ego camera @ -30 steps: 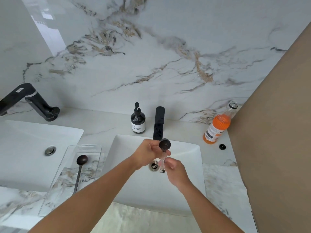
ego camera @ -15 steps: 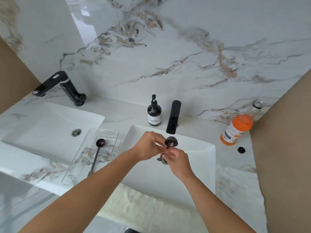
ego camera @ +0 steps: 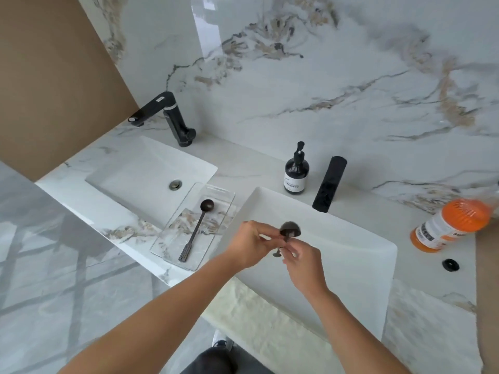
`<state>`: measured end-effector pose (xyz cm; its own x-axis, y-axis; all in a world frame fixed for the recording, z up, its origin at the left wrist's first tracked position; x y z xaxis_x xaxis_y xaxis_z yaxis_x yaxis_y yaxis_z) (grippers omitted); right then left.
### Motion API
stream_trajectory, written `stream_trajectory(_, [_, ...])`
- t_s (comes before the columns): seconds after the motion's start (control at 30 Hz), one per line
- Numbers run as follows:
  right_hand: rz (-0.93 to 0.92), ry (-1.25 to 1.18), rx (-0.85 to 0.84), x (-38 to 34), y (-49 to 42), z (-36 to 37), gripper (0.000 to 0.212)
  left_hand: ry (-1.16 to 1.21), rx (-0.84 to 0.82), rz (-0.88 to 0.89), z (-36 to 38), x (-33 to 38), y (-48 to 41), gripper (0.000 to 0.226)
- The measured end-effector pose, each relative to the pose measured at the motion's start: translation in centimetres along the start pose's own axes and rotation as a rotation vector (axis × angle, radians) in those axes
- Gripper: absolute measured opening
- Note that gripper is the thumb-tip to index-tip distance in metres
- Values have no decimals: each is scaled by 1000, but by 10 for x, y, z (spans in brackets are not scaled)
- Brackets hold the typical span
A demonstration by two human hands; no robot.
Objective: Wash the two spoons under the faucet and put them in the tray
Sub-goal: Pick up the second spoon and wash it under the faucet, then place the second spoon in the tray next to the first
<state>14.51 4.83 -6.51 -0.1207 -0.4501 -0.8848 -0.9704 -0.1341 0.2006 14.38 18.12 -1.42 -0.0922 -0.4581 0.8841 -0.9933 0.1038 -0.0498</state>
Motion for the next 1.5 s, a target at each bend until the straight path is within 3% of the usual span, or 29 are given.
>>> stream_trajectory(0.13, [42,-78,0,0,2,5,42,7,45,52,-9,-1,-5,9])
stream_trajectory(0.27, [-13,43,175,-15,-12,0,25,40,86,108,-19,-15,-9,8])
stream_trajectory(0.37, [-51,135,348,-41,-25,1,16,11,58,273,-36,-5,-22,12])
stream_trajectory(0.43, [27,67,327,-58,-34,20,16,35,82,309,-61,-5,-32,11])
stream_trajectory(0.57, [287,-208,94,-81,-60,92,24,152,181,52,-135,-53,-60,14])
stream_trajectory(0.7, [509,-194,-8,-86,-78,159,15,98,116,-179,-179,-112,-69,12])
stream_trajectory(0.77, [609,-131,-35,-77,-78,187,11,40,0,-253,-179,-139,-66,9])
stream_trajectory(0.83, [681,-32,-47,-66,-75,204,10,-6,-93,-294,-172,-164,-60,28])
stream_trajectory(1.0, [716,425,-245,-56,-67,231,11,25,-252,-455,-142,-211,-32,35])
stream_trajectory(1.07, [693,491,-250,-56,-71,236,20,41,-259,-483,-135,-220,-29,37])
stream_trajectory(1.2, [756,568,-220,-54,-74,243,32,19,-264,-515,-131,-229,-32,14])
stream_trajectory(1.5, [869,568,-212,-46,-79,254,37,-128,-362,-485,-123,-233,-41,20])
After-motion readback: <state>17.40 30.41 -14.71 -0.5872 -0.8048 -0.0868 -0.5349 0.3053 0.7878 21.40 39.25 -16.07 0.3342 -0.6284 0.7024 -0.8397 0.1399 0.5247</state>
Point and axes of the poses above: each hand's wrist, its own y-axis away from the middle knuckle, its own z-axis out of the palm, x = y × z, the point moved 10 cm from there along -y, towards the middle knuckle, and after that the axes turned 10 degrees about z, right-handed, at the moved point
